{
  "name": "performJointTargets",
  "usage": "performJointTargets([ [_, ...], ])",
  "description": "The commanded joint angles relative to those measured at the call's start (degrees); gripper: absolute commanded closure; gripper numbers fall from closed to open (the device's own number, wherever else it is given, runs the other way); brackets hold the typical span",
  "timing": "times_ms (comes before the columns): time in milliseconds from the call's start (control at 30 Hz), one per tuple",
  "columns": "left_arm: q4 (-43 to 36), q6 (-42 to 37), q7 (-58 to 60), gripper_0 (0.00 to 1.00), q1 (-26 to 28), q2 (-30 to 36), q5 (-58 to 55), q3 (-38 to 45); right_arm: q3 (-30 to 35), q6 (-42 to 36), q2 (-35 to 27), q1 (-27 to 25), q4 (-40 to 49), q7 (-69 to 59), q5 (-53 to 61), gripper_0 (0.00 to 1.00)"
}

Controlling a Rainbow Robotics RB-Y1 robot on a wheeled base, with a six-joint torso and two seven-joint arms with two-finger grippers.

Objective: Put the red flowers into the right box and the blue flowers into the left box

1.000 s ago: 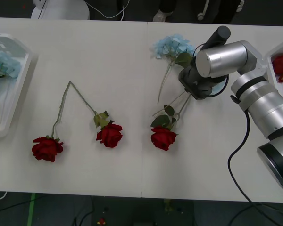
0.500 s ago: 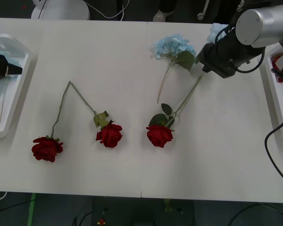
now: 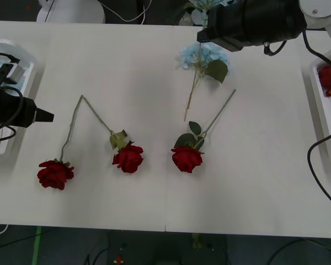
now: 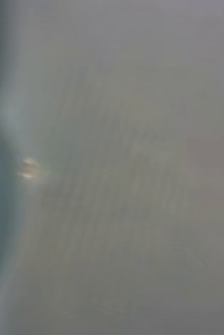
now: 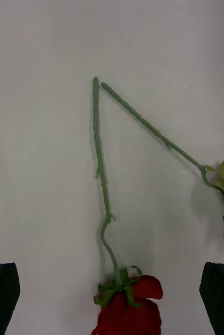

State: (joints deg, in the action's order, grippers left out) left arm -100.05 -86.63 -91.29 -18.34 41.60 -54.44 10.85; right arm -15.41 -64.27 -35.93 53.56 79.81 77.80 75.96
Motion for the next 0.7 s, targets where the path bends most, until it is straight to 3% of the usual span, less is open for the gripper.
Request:
performJointTargets([
  [33,-4.5,1.0,-0.5,0.0,1.0,0.2,0.9,-1.5,1.3,3.3,2.7,1.9,2.5,7.7,5.7,1.0],
  [200,-4.7,1.2,-13.3,0.0,2.1,0.2,-2.4,0.3,1.2,3.7,6.3,1.8,2.8,17.2,5.6,1.0],
  [367,-4.6,4.9,-23.5,0.0,6.7,-0.6,-11.6,4.3,0.6,4.2,9.4,1.8,2.8,24.5,5.2,1.0],
  [500,-4.1,12.7,-33.0,0.0,11.4,-1.3,-24.0,4.3,-2.4,9.2,12.5,1.8,2.8,30.2,5.3,1.0],
  [700,-4.1,21.6,-40.7,0.0,14.7,-7.1,-32.0,0.7,-9.1,18.8,15.5,1.0,2.8,32.8,5.9,1.0],
])
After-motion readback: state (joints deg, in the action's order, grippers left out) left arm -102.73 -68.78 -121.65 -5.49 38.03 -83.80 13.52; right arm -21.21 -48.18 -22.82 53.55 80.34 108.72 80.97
